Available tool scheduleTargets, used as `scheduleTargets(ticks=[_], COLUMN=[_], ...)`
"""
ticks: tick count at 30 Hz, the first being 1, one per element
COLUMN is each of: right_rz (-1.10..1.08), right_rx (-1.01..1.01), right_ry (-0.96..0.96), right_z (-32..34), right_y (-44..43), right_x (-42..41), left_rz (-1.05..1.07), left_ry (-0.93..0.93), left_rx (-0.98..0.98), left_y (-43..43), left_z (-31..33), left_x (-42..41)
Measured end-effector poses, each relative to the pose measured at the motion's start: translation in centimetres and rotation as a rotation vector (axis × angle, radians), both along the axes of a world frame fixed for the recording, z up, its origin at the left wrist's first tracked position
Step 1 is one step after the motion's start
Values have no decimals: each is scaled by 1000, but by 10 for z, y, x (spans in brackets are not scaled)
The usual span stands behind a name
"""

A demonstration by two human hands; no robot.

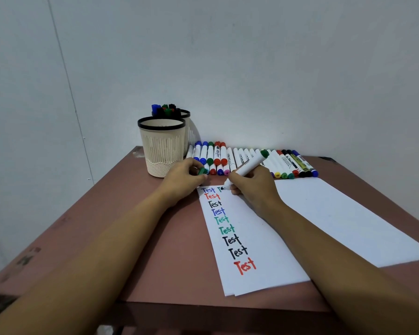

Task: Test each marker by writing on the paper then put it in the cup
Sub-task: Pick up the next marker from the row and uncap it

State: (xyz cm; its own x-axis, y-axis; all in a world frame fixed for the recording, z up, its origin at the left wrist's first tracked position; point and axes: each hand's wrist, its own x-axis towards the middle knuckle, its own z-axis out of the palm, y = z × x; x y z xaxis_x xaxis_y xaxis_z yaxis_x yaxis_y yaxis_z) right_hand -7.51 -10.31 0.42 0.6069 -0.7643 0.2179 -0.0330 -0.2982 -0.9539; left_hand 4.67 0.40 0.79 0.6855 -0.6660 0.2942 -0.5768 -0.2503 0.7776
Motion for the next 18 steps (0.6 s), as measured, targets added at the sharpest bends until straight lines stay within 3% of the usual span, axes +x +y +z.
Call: scheduleTargets(ticks=[18], right_rz=[-56], right_rx=[-16], right_ry=[-15], right_z=[-1], right_y=[-1], right_x=[1], left_rz=[-14], left_ry=[11], left_rx=[12], left_y=[0], left_z=[-1], left_x=[1])
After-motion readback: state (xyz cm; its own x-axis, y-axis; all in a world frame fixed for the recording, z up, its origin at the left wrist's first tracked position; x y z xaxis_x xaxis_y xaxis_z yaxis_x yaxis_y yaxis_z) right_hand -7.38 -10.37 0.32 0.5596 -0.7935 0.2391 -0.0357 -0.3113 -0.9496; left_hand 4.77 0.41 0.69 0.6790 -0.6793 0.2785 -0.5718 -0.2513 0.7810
